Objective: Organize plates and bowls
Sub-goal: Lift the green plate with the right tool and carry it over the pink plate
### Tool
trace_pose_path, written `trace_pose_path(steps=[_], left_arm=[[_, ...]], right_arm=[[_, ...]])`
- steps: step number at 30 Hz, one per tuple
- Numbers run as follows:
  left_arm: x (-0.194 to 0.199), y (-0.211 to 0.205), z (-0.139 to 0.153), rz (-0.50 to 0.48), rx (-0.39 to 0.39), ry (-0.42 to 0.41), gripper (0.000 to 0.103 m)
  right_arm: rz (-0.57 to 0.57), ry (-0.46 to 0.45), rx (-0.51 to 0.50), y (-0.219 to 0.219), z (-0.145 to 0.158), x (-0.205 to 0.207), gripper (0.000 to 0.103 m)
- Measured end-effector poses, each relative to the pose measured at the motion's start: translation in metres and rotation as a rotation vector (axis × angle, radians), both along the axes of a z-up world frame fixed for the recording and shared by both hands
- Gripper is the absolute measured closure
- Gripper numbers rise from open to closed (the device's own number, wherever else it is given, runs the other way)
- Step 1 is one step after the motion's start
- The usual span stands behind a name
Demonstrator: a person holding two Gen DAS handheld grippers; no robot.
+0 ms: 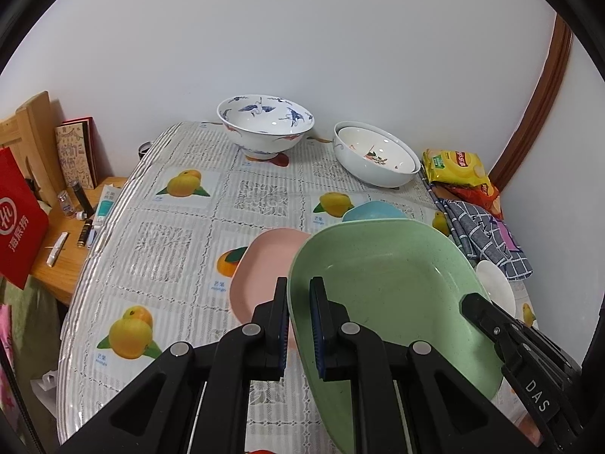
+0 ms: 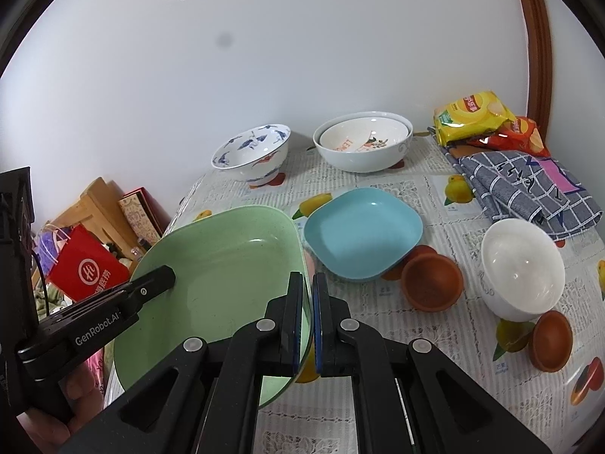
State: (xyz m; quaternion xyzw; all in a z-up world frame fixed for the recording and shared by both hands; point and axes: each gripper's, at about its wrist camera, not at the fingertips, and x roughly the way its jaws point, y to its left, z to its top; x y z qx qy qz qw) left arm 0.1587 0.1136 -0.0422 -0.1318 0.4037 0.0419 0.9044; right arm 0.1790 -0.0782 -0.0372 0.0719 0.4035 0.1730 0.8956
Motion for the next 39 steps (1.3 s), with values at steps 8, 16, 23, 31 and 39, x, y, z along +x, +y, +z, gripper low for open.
trace_pose_path(steps=[8,16,23,31,39], left_arm=[[-0.007,0.010,-0.020,0.026,-0.016,0.038,0.092],[-0.012,0.019,-0.041,0.045,-0.022,0.078,0.092],[-0.010,0.029,-0.058,0.061,-0.021,0.118,0.092],[0.003,0.039,-0.066,0.086,-0.031,0.130,0.092],[0.024,0.045,-0.070,0.108,-0.021,0.142,0.092]], right_arm=[[0.022,0.044,-0.002,0.008,-0.019,-0.007,0.098],[0.045,0.074,-0.013,0.018,-0.037,-0.011,0.098],[0.063,0.120,-0.012,0.027,-0.058,-0.008,0.098],[0.082,0.130,-0.019,0.038,-0.066,0.009,0.098],[0.104,0.125,-0.030,0.049,-0.073,0.036,0.098]])
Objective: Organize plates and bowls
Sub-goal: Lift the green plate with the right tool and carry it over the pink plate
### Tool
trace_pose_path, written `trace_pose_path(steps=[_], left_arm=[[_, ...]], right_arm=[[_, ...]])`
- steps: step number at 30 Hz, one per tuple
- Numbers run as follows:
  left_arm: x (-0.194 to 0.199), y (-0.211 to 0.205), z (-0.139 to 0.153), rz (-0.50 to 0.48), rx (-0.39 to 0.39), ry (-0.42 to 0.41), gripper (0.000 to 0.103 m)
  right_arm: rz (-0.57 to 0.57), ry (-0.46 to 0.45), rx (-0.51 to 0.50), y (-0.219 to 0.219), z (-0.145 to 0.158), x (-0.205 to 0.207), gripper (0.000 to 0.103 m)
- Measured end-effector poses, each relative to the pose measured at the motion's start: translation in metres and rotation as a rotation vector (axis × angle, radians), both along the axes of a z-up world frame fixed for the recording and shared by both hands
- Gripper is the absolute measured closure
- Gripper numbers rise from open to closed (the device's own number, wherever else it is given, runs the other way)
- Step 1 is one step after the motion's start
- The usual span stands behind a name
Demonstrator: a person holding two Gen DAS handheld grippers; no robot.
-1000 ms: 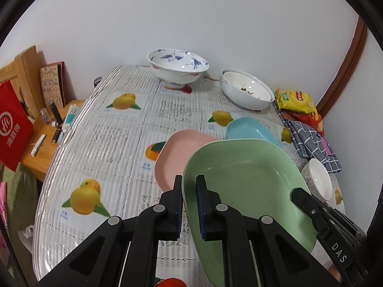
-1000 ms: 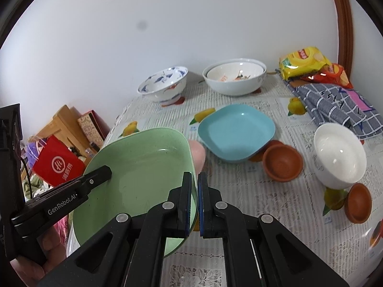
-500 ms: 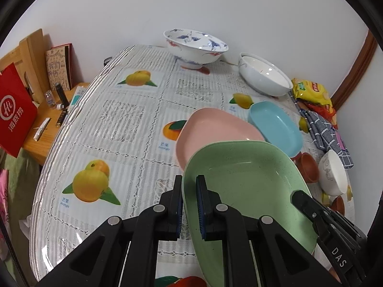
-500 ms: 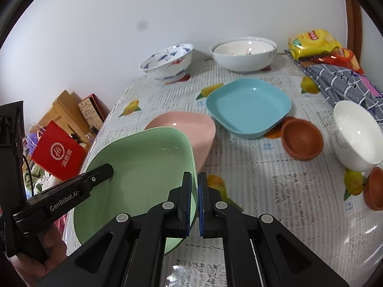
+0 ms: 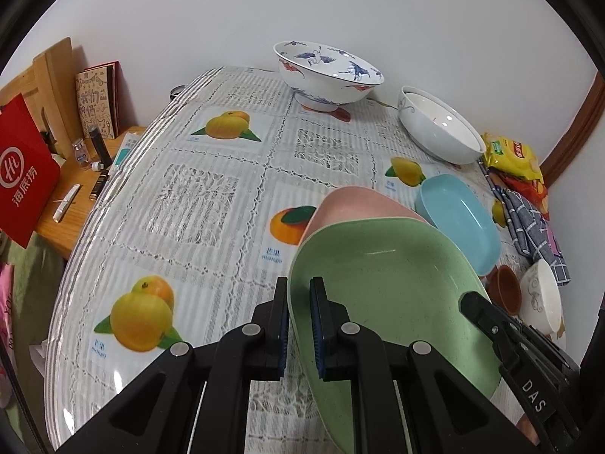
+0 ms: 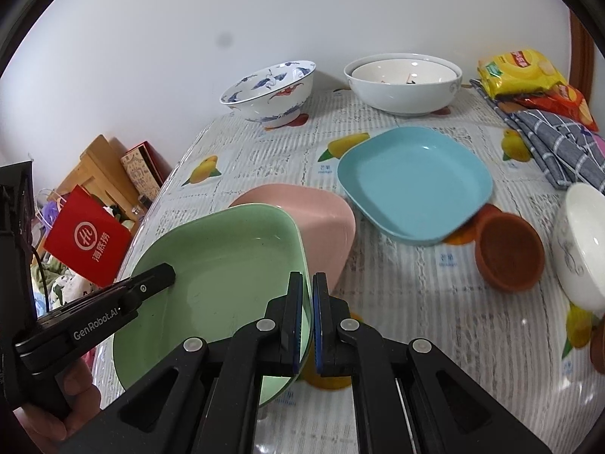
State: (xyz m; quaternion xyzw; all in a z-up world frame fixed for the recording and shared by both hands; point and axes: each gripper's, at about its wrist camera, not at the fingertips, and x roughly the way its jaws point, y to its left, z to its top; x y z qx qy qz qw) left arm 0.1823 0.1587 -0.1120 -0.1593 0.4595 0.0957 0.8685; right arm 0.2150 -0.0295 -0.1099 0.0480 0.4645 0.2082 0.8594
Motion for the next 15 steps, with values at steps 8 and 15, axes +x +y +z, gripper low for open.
trace_pose_path(steps=[8,15], left_arm=[[0.017,0.003,-0.007,0.010,0.004,0.012,0.092],[0.035,0.001,-0.010,-0.014,0.007,0.007,0.092]], right_arm=[[0.019,0.009,-0.005,0.006,-0.009,0.024,0.097],[0.001,0.015,-0.007,0.003,-0.014,0.026,0.097]])
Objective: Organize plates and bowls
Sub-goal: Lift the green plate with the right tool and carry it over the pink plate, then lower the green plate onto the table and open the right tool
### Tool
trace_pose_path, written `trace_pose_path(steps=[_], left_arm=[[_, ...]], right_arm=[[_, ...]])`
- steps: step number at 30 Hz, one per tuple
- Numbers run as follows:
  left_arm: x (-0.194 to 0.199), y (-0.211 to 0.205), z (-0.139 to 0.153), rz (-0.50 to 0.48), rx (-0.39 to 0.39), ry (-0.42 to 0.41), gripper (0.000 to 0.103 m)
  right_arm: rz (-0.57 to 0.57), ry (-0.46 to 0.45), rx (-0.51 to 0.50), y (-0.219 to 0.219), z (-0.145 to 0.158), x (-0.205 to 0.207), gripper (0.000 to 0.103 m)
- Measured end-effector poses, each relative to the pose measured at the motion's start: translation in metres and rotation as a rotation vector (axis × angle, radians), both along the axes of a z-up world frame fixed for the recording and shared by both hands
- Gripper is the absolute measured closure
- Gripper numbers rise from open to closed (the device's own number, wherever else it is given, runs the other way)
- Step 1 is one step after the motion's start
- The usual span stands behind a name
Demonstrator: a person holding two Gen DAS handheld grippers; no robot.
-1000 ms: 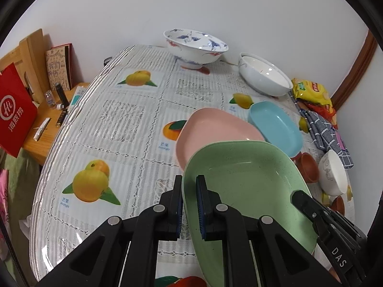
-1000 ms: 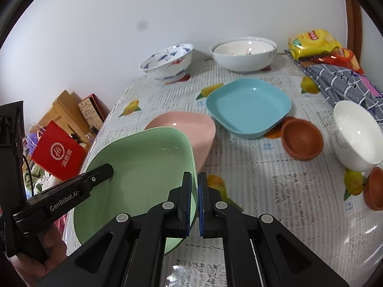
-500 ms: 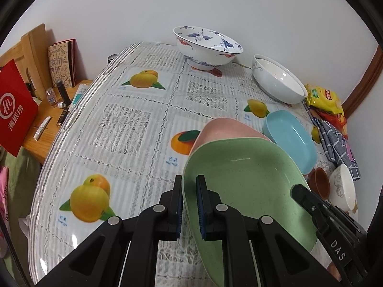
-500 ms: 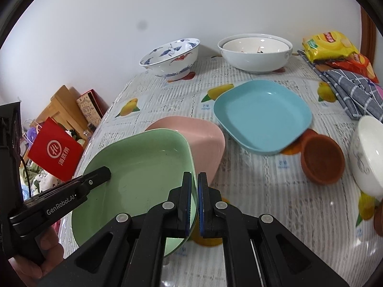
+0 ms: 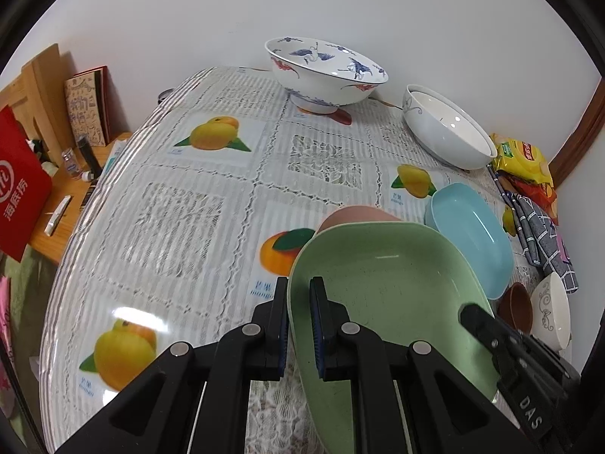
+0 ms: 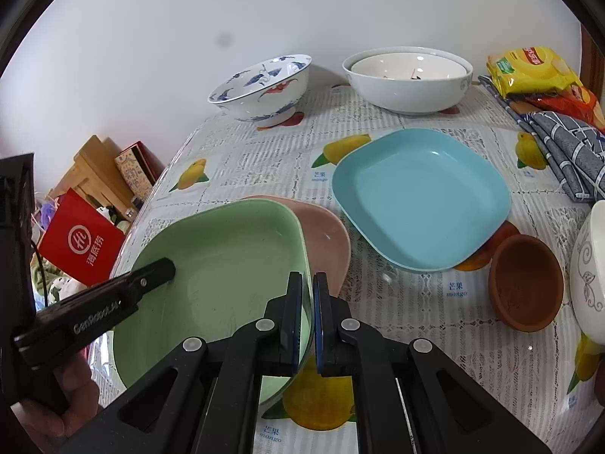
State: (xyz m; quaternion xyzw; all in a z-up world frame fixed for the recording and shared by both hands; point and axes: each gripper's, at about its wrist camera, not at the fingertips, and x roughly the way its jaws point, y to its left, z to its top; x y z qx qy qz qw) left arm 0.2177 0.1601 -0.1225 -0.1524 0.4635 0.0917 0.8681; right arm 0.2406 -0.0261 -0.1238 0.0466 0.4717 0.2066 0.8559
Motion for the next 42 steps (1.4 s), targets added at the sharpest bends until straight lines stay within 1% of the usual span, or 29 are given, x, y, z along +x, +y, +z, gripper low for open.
trace_pose_path(steps=[15,22,24,27,28,31,35,42], left_arm=[[0.031,0.005,-0.010,-0.046,-0.016,-0.018,0.092],[0.043,0.003,-0.018,-0.051,-0.018,-0.006,0.091],[0.043,0.003,-0.020,-0.056,-0.015,-0.008,0.091],[0.042,0.005,-0.020,-0.064,-0.023,-0.009,0.088],[0.042,0.005,-0.019,-0.064,-0.022,-0.004,0.088],[0.039,0.005,-0.018,-0.067,-0.004,-0.003,0.087],[0.032,0.006,-0.018,-0.071,-0.008,0.001,0.081],[0.018,0.007,-0.011,-0.073,-0.010,-0.008,0.080]], right_arm=[[-0.006,-0.008,-0.024,0.004,-0.004,0.004,0.092],[-0.009,0.004,-0.033,0.004,-0.011,0.009,0.091],[-0.004,0.006,-0.029,0.003,-0.011,0.008,0.089],[-0.001,0.015,-0.036,0.002,-0.010,0.005,0.087],[-0.002,0.018,-0.037,0.001,-0.010,0.005,0.085],[0.006,0.030,-0.016,-0.002,-0.008,0.001,0.083],[0.014,0.032,-0.015,-0.002,-0.005,-0.009,0.083],[0.029,0.043,0.005,0.000,-0.001,-0.024,0.083]])
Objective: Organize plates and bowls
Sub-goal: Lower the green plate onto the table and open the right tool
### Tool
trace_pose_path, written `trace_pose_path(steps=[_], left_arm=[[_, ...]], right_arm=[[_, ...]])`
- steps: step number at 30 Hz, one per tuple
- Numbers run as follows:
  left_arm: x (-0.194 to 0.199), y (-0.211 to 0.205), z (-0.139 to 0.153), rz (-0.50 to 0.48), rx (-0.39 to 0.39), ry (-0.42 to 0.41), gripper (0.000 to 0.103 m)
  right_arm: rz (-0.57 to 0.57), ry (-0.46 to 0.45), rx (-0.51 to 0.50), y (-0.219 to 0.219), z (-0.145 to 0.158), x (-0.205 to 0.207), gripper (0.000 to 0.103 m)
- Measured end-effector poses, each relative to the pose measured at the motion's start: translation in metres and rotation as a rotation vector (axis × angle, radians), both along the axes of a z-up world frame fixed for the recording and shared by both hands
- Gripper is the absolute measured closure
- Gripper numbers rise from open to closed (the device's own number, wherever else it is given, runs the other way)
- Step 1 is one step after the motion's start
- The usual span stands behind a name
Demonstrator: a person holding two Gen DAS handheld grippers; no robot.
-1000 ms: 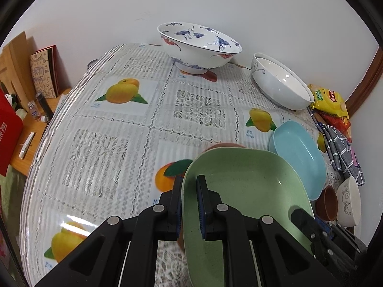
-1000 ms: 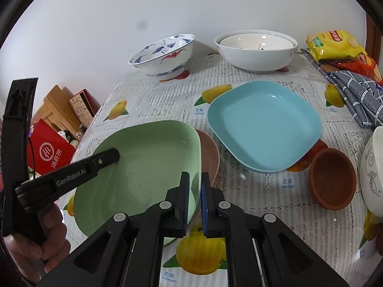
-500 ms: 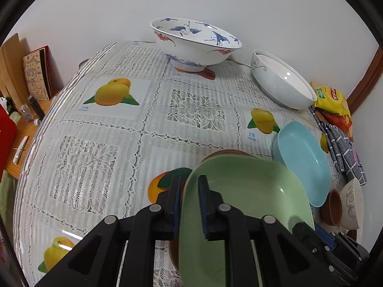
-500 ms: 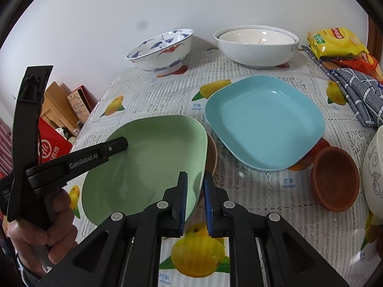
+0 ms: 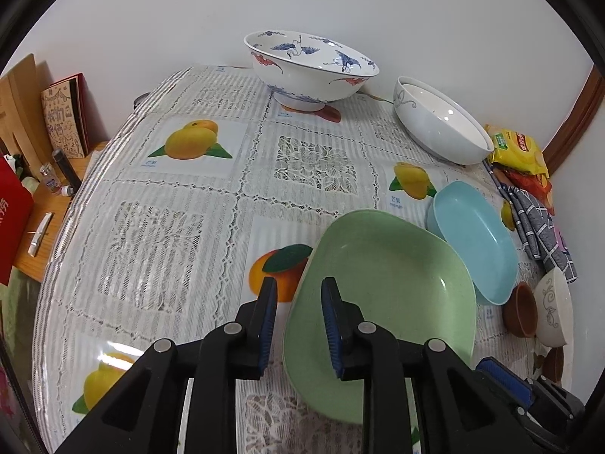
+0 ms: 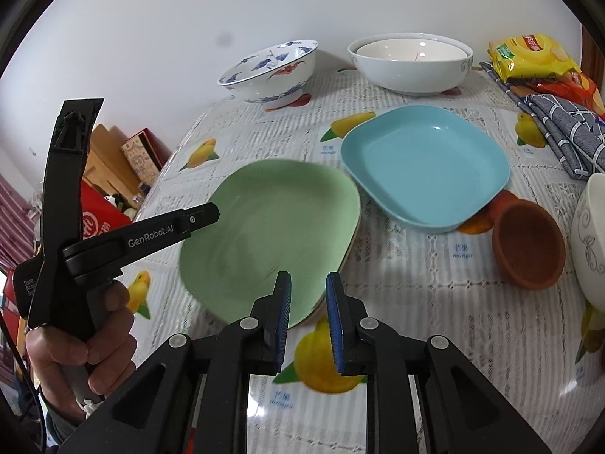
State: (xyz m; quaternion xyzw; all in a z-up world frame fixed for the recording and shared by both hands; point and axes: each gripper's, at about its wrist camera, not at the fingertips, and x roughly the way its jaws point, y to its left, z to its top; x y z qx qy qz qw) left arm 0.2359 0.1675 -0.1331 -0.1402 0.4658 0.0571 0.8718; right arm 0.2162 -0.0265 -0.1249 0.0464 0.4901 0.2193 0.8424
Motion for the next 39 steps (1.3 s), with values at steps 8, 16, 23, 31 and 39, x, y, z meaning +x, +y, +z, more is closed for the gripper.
trace_pose_path(steps=[8,16,23,31,39], left_arm=[[-0.023,-0.010,0.022,-0.018,0.017,-0.034,0.080],[-0.054,-0.028,0.054,-0.031,0.050,-0.097,0.063],[-0.081,-0.047,0.078,-0.050,0.057,-0.141,0.062],[-0.104,-0.078,0.101,-0.092,0.053,-0.180,0.059],[-0.119,-0.099,0.121,-0.106,0.071,-0.220,0.055]], right_arm=[[-0.013,-0.032,0.002,-0.003,0.017,-0.019,0.079],[-0.051,-0.104,-0.031,-0.018,0.045,-0.044,0.055],[-0.114,-0.144,-0.056,-0.045,0.068,-0.066,0.038],[-0.207,-0.174,-0.112,-0.078,0.094,-0.087,0.025],[-0.259,-0.236,-0.249,-0.095,0.118,-0.107,0.021]])
